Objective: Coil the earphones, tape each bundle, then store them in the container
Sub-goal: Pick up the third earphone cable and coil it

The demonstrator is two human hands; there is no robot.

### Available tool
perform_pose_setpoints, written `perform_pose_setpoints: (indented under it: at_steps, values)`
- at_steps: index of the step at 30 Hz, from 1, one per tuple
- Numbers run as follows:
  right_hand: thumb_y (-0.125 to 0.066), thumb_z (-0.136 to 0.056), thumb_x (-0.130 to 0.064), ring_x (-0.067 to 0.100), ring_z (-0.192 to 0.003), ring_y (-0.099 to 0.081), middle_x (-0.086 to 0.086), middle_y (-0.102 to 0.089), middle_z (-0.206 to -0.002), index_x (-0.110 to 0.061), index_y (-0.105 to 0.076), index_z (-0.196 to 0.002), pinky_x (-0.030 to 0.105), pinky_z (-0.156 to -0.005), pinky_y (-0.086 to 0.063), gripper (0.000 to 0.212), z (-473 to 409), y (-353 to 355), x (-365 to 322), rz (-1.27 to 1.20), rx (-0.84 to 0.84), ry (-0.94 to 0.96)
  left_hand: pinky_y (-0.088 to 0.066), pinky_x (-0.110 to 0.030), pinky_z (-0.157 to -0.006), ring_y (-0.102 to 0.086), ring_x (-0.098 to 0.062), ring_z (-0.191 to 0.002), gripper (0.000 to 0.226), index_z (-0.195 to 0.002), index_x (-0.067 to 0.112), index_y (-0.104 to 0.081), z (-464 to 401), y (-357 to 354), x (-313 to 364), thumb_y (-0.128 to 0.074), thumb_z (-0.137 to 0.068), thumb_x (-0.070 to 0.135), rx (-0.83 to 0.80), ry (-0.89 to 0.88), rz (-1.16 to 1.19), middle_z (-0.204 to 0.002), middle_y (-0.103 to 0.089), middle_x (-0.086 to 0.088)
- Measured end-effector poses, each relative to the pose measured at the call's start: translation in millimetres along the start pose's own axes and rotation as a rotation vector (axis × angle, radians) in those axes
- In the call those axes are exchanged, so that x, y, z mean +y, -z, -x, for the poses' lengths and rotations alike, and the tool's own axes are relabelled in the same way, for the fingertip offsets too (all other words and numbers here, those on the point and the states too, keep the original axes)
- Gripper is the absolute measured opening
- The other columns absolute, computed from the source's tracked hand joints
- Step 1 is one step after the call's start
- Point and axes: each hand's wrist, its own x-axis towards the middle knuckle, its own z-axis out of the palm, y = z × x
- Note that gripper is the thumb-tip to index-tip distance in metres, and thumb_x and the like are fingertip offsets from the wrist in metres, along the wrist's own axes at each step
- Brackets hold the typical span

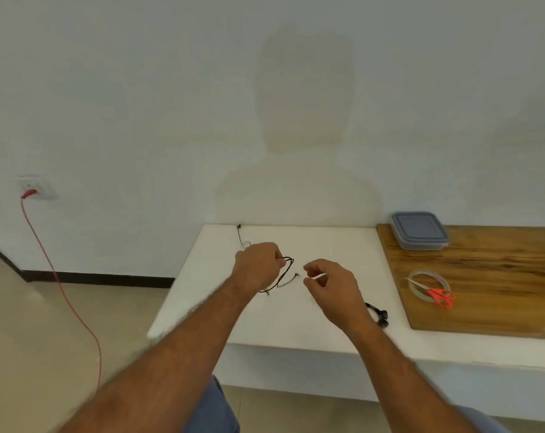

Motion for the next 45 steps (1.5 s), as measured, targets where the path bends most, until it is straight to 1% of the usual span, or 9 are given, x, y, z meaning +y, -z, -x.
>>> perform_pose_setpoints:
  at_steps: [5,11,15,19,28,34,36,40,45]
  values:
    - [-0.063,-0.088,-0.017,0.001,-0.077,-0.06,-0.011,-0.066,-0.094,-0.026,-0.066,-0.106,0.009,-0.065,-0.041,0.02,27.1,52.8,-71.2,-0.007,0.075,0.11,-0.051,-0.031,-0.076,-0.064,-0.014,-0.079,0.017,-0.086,0.02,-0.068,54.2,84.6,34.1,-0.057,-0.092,0.032,0.028,-0.077,0.148,-0.085,-0.072,0.007]
    - [-0.063,-0.089,-0.02,0.011,-0.061,-0.068,0.0,-0.069,-0.074,-0.018,-0.064,-0.09,0.036,-0.062,-0.059,0.002,66.1,115.7,-157.8,-0.053,0.191,0.193,-0.052,-0.027,-0.066,-0.065,-0.01,-0.067,0.019,-0.074,0.022,-0.068,126.3,167.5,76.8,-0.063,-0.09,0.032,0.152,-0.169,0.402,-0.074,-0.072,0.007]
    - [-0.056,-0.094,-0.022,0.022,-0.067,-0.073,0.01,-0.073,-0.079,-0.01,-0.06,-0.09,0.037,-0.061,-0.058,0.014,99.0,148.8,-210.8,-0.304,0.168,0.129,-0.053,-0.031,-0.065,-0.065,-0.011,-0.065,0.013,-0.083,0.014,-0.07,171.2,209.8,100.3,-0.066,-0.089,0.026,0.217,-0.232,0.669,-0.076,-0.074,0.001]
    - [-0.052,-0.098,-0.037,0.025,-0.073,-0.074,0.01,-0.075,-0.086,-0.006,-0.062,-0.099,0.037,-0.065,-0.06,0.032,123.1,177.8,-260.1,-0.404,0.088,0.123,-0.056,-0.031,-0.064,-0.072,-0.015,-0.071,0.016,-0.086,0.016,-0.069,205.8,244.1,122.6,-0.071,-0.085,0.032,0.289,-0.322,0.75,-0.079,-0.075,-0.001]
    - [-0.068,-0.088,-0.026,0.024,-0.08,-0.075,0.009,-0.075,-0.094,-0.007,-0.063,-0.099,0.039,-0.077,-0.058,0.023,160.4,238.6,-331.2,-0.313,0.055,0.231,-0.055,-0.029,-0.058,-0.074,-0.017,-0.07,0.011,-0.085,0.012,-0.07,254.6,298.7,147.0,-0.072,-0.083,0.023,0.378,-0.45,0.819,-0.078,-0.075,-0.004]
    - [-0.063,-0.092,-0.037,0.024,-0.082,-0.075,0.008,-0.076,-0.093,-0.009,-0.062,-0.107,0.038,-0.077,-0.059,0.032,173.0,264.6,-350.7,-0.198,-0.032,0.199,-0.056,-0.03,-0.058,-0.073,-0.02,-0.069,0.014,-0.081,0.011,-0.069,268.1,321.8,158.5,-0.067,-0.088,0.023,0.433,-0.455,0.87,-0.076,-0.074,-0.005]
    - [-0.065,-0.091,-0.037,0.02,-0.076,-0.075,0.006,-0.076,-0.089,-0.011,-0.062,-0.105,0.035,-0.072,-0.059,0.029,174.4,270.0,-352.1,-0.063,0.034,0.222,-0.056,-0.03,-0.058,-0.071,-0.02,-0.067,0.015,-0.078,0.011,-0.068,270.2,325.9,162.3,-0.066,-0.088,0.021,0.425,-0.439,0.891,-0.074,-0.073,-0.006]
    - [-0.07,-0.085,-0.01,0.018,-0.068,-0.071,0.009,-0.073,-0.083,-0.011,-0.062,-0.107,0.036,-0.073,-0.059,0.023,173.2,280.0,-350.0,-0.006,0.07,0.264,-0.052,-0.028,-0.056,-0.063,-0.013,-0.059,0.015,-0.077,0.012,-0.065,269.0,328.3,166.8,-0.065,-0.09,0.02,0.435,-0.378,0.91,-0.072,-0.07,-0.005]
    - [-0.071,-0.084,-0.02,0.018,-0.079,-0.069,0.0,-0.068,-0.08,-0.012,-0.065,-0.094,0.028,-0.065,-0.049,0.014,170.8,285.3,-344.5,0.35,0.237,0.266,-0.047,-0.024,-0.05,-0.056,-0.009,-0.052,0.014,-0.078,0.011,-0.064,269.5,331.5,169.3,-0.065,-0.089,0.02,0.434,-0.358,0.954,-0.067,-0.065,-0.001]
